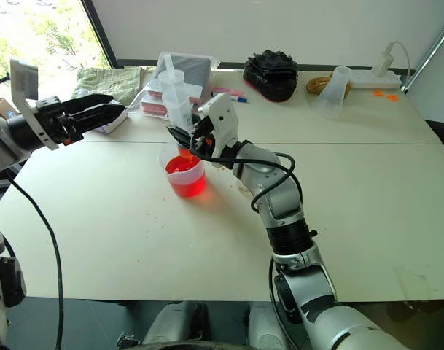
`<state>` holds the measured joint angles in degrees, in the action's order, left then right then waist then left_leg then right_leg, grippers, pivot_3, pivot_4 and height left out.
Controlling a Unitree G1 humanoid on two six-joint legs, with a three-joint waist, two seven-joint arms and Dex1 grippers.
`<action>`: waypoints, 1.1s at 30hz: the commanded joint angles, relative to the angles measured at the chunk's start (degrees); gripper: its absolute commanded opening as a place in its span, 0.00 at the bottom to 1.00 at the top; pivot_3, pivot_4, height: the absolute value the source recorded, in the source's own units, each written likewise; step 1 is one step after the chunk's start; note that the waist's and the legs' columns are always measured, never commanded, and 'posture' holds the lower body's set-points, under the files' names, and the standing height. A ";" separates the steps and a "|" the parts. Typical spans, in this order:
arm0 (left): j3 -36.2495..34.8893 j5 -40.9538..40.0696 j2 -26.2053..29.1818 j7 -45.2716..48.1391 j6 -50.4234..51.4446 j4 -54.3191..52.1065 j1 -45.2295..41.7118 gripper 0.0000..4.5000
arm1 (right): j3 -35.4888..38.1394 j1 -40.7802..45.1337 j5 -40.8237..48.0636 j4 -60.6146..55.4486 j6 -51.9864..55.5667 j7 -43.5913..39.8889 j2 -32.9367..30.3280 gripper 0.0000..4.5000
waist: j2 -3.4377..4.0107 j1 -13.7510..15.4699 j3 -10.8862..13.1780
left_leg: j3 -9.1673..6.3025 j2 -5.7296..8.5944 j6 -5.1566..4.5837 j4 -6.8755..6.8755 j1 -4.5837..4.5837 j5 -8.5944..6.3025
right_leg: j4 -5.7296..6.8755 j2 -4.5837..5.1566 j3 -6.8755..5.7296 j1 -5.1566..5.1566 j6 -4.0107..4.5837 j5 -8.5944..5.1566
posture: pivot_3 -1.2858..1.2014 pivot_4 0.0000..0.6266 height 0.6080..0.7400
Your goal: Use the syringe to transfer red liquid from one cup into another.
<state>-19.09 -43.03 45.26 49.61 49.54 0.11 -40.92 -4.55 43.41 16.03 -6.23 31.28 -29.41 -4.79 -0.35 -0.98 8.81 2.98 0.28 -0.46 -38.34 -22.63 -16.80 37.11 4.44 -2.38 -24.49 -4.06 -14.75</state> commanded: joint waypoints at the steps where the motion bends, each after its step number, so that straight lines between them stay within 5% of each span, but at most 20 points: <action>1: 1.02 0.61 -0.99 0.49 -2.79 1.76 -2.94 0.69 | 3.95 3.45 2.95 -7.10 3.66 2.44 -1.68 0.32 | 0.00 0.00 0.00 | 0.00 0.00 0.00 0.00 0.00 0.00 | 0.00 0.01 0.00 0.00 0.00 0.00 | 0.52 0.24 1.00; 15: 7.95 5.26 -6.47 5.55 -10.07 12.97 -12.69 0.69 | 11.28 -4.65 6.12 -20.46 14.69 8.02 -13.28 0.32 | -0.06 0.27 -0.01 | 0.06 0.03 -0.15 0.00 -0.04 -0.08 | -0.04 -0.02 0.00 0.03 0.00 0.00 | 0.52 0.24 1.00; 33: 14.28 7.59 -21.41 11.60 -13.36 23.92 -30.34 0.69 | 8.81 -13.23 5.33 -23.09 12.33 12.25 -13.13 0.32 | -0.17 0.28 0.06 | 0.05 0.01 -0.41 -0.03 -0.08 -0.18 | -0.07 -0.28 0.03 0.02 -0.02 -0.01 | 0.52 0.24 1.00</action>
<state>-5.03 -35.46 24.16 60.00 37.10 24.31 -68.75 4.36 29.51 21.26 -25.94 45.37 -17.50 -18.25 -0.52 -0.70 8.87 3.04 0.28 -0.86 -38.37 -22.70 -16.98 37.04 4.15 -2.35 -24.47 -4.08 -14.77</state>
